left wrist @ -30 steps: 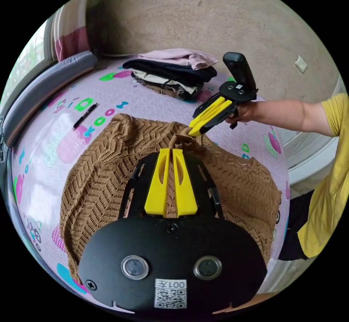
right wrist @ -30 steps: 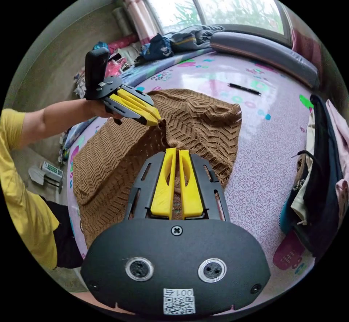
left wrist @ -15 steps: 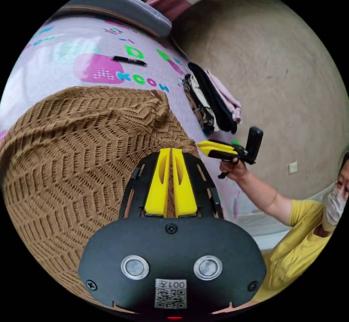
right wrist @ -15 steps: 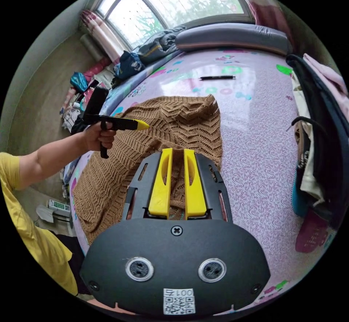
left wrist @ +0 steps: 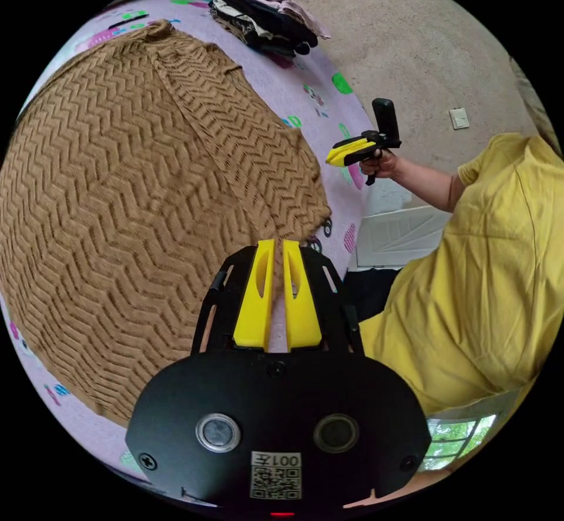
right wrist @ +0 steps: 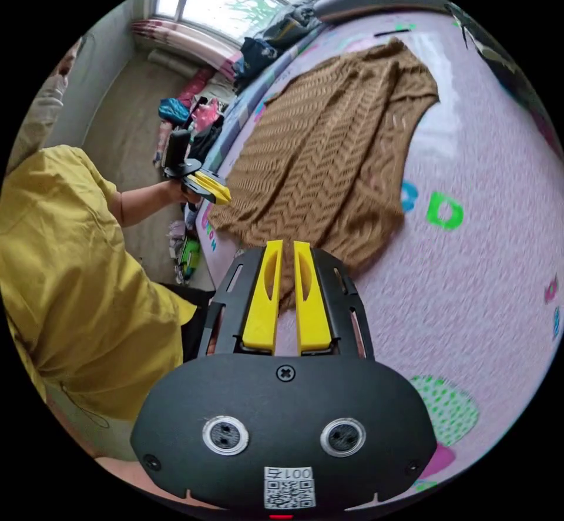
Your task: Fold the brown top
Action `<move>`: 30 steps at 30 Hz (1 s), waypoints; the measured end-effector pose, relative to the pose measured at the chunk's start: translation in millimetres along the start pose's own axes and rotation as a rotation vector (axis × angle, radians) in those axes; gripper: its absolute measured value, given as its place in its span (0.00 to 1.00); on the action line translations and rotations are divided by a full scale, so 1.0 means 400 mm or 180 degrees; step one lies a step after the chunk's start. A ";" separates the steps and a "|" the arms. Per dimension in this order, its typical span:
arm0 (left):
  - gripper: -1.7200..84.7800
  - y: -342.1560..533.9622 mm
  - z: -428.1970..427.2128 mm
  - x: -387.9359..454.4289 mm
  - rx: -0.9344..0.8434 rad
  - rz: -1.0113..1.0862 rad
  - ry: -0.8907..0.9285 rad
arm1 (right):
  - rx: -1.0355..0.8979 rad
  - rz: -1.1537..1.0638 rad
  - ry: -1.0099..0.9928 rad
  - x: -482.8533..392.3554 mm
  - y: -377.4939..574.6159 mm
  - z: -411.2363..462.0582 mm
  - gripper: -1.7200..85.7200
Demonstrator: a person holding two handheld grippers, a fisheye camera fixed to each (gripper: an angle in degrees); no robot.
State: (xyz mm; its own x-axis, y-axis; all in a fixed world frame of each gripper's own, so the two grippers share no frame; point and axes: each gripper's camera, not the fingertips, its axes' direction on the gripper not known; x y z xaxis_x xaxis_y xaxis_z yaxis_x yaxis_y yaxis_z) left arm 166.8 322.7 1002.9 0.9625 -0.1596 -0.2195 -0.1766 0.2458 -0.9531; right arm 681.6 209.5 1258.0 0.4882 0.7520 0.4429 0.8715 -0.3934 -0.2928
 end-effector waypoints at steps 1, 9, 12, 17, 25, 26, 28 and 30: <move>0.01 0.009 0.009 0.002 0.0010 -0.0014 0.0013 | -0.0060 0.0077 -0.0029 0.002 0.023 0.017 0.04; 0.05 0.056 0.103 -0.009 -0.0017 0.0026 -0.0210 | -0.0164 0.0197 0.0111 0.045 0.070 0.094 0.05; 0.06 0.065 0.135 -0.011 -0.0048 0.0070 -0.0303 | -0.0150 0.0235 0.0127 0.068 0.072 0.107 0.07; 0.06 0.090 0.176 -0.029 0.0032 0.0009 -0.0344 | -0.0159 0.0294 0.0210 0.104 0.073 0.133 0.09; 0.05 0.127 0.259 -0.060 -0.0026 -0.0035 -0.0341 | -0.0104 0.0490 0.0056 0.177 0.076 0.169 0.08; 0.05 0.133 0.278 -0.060 -0.0061 -0.0028 -0.0304 | -0.0104 0.0494 0.0024 0.181 0.075 0.173 0.07; 0.04 0.142 0.304 -0.054 -0.0095 0.0000 -0.0282 | -0.0120 0.0497 0.0040 0.191 0.074 0.187 0.05; 0.02 0.162 0.329 -0.038 -0.0086 0.0112 -0.0325 | -0.0131 0.0437 0.0125 0.193 0.075 0.190 0.04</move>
State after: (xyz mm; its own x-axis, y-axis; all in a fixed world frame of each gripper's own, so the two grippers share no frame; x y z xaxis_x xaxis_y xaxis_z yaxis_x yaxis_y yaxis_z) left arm 167.9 466.7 972.0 0.9713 -0.0528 -0.2318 -0.2148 0.2233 -0.9508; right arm 742.0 295.8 1219.1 0.6037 0.6687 0.4341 0.7972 -0.5131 -0.3183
